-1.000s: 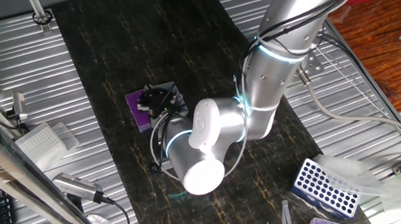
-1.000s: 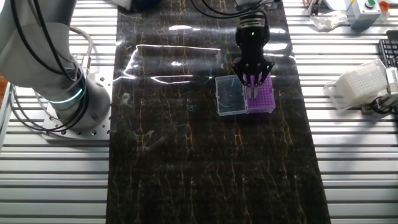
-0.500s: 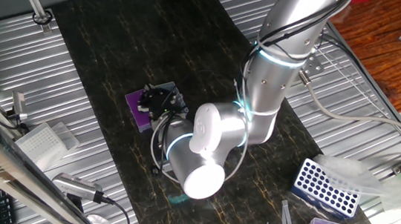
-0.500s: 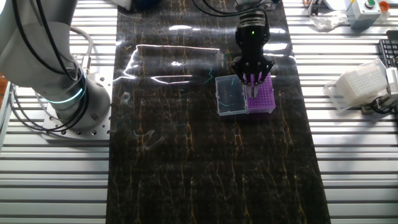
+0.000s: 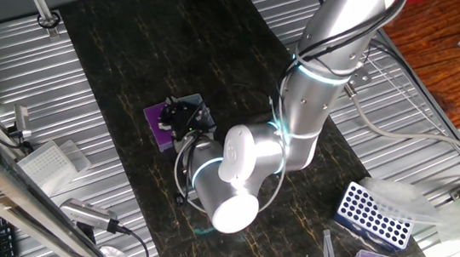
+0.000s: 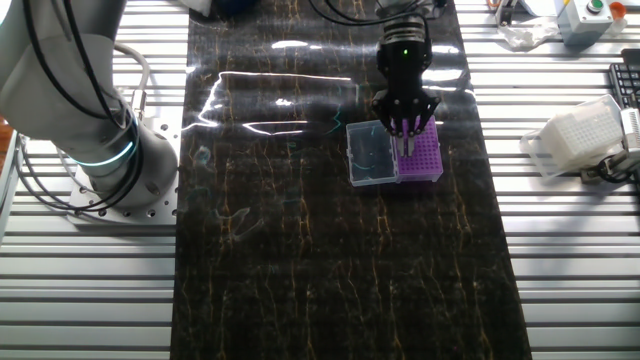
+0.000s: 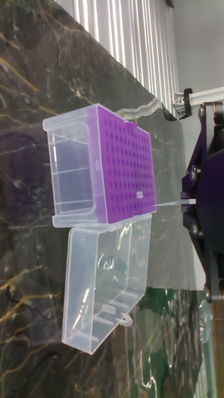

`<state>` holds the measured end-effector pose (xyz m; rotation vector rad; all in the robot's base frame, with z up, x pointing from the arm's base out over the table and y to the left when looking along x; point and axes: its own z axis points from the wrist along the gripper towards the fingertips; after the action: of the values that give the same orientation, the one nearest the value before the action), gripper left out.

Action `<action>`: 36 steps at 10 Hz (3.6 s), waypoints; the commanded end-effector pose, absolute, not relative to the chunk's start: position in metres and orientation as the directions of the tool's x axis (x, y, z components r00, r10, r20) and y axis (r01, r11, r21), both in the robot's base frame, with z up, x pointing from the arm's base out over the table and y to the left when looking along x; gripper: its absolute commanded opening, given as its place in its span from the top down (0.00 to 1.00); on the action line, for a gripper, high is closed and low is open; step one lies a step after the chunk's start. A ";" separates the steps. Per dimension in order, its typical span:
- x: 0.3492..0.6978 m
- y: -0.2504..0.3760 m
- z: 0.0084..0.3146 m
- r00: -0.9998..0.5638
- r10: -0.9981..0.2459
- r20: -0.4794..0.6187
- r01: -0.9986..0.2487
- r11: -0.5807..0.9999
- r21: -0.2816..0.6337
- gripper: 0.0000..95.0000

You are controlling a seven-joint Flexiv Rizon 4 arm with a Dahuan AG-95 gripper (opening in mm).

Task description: Insert a small pipette tip into the holder for small pipette tips

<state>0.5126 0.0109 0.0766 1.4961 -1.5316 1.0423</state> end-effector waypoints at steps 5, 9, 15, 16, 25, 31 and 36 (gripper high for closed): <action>0.513 0.013 0.075 -0.039 -0.377 0.926 -0.999 -0.010 -0.046 1.00; 0.513 0.014 0.072 -0.030 -0.366 0.930 -0.999 -0.013 -0.037 1.00; 0.510 0.016 0.066 -0.026 -0.360 0.933 -0.999 -0.015 -0.033 1.00; 0.510 0.016 0.067 -0.024 -0.363 0.932 -0.999 -0.018 -0.032 1.00; 0.511 0.019 0.068 -0.009 -0.349 0.937 -1.000 -0.019 -0.016 1.00; 0.504 0.017 0.083 -0.132 -0.455 0.880 -0.991 0.044 -0.126 1.00; 0.499 0.010 0.088 -0.296 -0.581 0.758 -0.955 0.167 -0.246 1.00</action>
<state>0.4987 0.0097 0.0884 1.4666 -1.8681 0.9957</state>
